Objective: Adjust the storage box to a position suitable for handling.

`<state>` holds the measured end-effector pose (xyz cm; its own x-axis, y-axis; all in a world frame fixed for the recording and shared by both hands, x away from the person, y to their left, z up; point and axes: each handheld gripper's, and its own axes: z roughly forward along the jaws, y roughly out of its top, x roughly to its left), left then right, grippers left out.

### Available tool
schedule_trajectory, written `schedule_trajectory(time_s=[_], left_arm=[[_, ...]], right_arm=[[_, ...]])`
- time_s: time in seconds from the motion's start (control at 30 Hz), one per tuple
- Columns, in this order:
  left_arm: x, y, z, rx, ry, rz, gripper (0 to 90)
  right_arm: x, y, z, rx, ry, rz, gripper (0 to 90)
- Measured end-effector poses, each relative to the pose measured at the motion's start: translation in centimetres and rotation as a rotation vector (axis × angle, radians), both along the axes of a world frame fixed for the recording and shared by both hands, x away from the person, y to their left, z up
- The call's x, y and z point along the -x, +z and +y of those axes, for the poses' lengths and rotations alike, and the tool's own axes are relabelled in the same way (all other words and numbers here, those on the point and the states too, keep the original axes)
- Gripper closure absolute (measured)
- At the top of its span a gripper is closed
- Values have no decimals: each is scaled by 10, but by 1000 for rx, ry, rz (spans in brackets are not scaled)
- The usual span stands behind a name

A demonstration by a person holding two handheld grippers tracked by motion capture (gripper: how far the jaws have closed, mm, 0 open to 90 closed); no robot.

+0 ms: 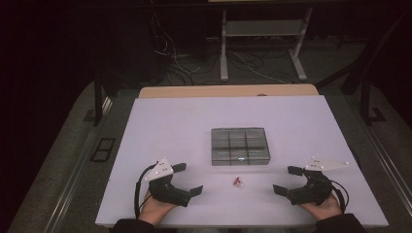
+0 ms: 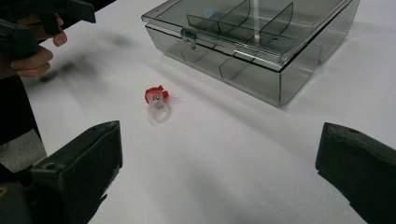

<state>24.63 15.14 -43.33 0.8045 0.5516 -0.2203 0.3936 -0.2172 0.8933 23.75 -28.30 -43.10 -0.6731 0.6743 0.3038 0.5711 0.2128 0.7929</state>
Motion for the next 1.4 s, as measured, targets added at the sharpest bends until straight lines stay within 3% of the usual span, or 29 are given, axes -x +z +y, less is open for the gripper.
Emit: schedule_trajectory(time_s=[0.57,1.4], left_arm=[[-1,-1,0,2,1,8,0],[0,-1,0,1,4,12,0]], right_arm=[[0,2,-1,-13,-1,-1,4],[-6,16,4,42,36,7,4]])
